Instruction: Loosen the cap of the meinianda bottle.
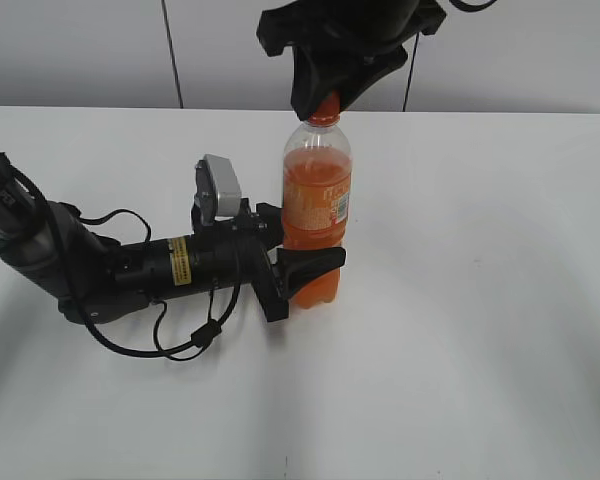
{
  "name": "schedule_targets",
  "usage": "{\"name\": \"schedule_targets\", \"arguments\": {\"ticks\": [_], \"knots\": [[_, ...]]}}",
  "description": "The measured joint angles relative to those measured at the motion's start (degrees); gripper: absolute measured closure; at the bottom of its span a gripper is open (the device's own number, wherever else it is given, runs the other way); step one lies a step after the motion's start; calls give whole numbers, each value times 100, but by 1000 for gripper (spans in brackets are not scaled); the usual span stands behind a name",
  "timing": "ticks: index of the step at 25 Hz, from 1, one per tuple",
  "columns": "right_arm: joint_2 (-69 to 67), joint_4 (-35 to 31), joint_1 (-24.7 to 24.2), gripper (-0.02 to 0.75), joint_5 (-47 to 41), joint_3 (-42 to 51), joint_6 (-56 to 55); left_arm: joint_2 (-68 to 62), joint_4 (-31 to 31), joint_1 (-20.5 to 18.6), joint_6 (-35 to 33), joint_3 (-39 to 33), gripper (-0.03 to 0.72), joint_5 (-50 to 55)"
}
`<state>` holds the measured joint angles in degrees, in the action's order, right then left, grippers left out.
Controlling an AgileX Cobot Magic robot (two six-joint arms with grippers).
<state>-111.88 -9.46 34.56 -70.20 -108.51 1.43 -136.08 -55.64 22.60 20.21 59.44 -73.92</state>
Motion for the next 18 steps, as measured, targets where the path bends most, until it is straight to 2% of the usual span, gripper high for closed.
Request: {"name": "schedule_targets", "arguments": {"ticks": [7,18], "knots": [[2,-56,0,461,-12,0,1097,0,-24,0,-17,0,293,0],[22,-101,0,464,-29,0,3778,0,-43,0,-34,0,293,0]]}}
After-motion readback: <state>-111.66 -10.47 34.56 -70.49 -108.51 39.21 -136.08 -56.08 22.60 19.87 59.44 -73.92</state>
